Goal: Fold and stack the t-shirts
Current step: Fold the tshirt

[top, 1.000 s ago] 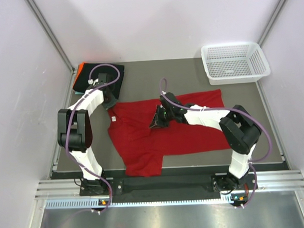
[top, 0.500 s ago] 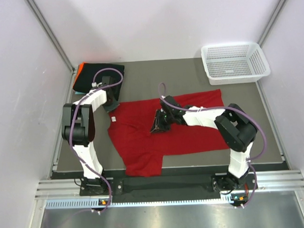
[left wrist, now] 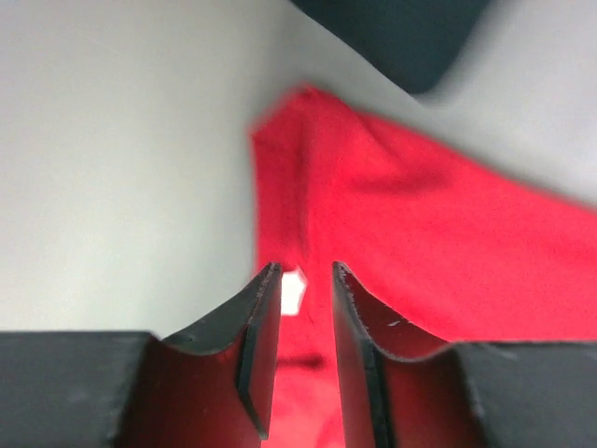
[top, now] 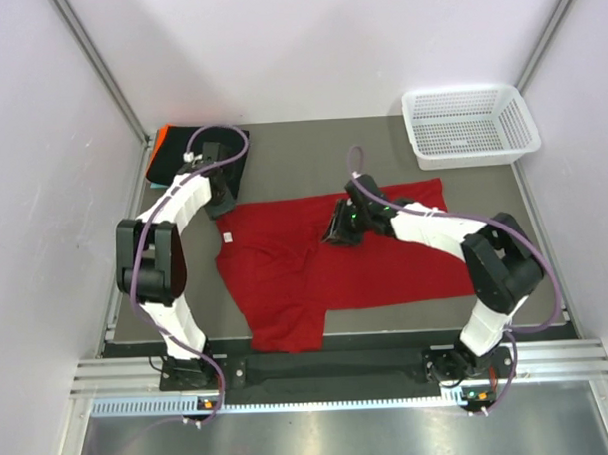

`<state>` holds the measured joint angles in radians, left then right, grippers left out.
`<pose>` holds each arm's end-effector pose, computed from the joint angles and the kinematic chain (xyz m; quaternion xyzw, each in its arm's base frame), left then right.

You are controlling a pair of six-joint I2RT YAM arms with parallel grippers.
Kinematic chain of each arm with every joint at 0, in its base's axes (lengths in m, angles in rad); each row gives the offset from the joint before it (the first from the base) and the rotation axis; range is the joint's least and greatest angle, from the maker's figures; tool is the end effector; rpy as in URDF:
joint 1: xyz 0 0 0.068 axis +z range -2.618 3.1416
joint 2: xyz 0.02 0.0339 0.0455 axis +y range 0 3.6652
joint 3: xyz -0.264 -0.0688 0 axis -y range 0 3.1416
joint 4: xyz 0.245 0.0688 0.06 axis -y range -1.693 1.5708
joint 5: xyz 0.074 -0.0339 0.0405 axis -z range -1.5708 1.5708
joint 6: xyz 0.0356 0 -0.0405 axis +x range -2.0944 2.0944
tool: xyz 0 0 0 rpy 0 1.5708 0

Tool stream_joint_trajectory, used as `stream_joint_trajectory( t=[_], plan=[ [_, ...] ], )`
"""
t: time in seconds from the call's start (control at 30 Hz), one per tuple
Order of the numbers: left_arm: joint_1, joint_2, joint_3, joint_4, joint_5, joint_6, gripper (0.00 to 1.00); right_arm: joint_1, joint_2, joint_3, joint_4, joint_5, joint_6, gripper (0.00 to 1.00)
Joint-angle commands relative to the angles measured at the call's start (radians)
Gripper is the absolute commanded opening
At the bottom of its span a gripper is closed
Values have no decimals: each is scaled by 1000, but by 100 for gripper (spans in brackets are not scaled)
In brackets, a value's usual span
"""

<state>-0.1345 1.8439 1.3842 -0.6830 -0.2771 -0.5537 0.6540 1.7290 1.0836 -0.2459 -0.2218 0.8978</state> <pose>0.3802 -0.0416 0.2143 -0.2301 0.9405 0.0561 0.2436 0.2823 0.2263 0.1902 0.0773 0.9346 0.3064 0.1633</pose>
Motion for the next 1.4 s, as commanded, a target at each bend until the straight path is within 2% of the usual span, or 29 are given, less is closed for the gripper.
stream_joint_trajectory(
  t=[0.0,0.1,0.2,0.4,0.8,0.87,0.9,1.03,1.13,1.27,1.33,1.37],
  plan=[
    [-75,-122,-16,-99,107,50,32,-47,-59,-7,-35,58,-14,33],
    [-135,-189,-128,-86,208,32,31,-62,-52,-7,-44,59,-31,33],
    [-204,-262,-261,-57,207,-12,31,-65,-60,-22,-21,56,-30,33],
    [-221,-331,-410,48,271,-97,31,-65,-83,-50,-1,42,-31,33],
    [-226,-322,-507,149,271,-150,31,-67,-105,-97,40,21,-25,33],
    [-226,-311,-504,142,248,-156,27,-65,-109,-97,40,19,-25,33],
    [-226,-308,-492,114,234,-158,19,-67,-111,-97,37,19,-26,33],
    [-226,-295,-462,57,191,-153,6,-68,-123,-97,27,30,-33,33],
    [-226,-307,-464,48,190,-153,0,-70,-125,-96,30,26,-31,33],
    [-229,-316,-465,42,188,-161,0,-70,-120,-90,31,18,-30,33],
    [-229,-321,-471,45,187,-166,7,-70,-124,-93,33,19,-28,33],
    [-229,-322,-481,56,188,-167,15,-70,-124,-94,34,19,-30,33]
  ],
)
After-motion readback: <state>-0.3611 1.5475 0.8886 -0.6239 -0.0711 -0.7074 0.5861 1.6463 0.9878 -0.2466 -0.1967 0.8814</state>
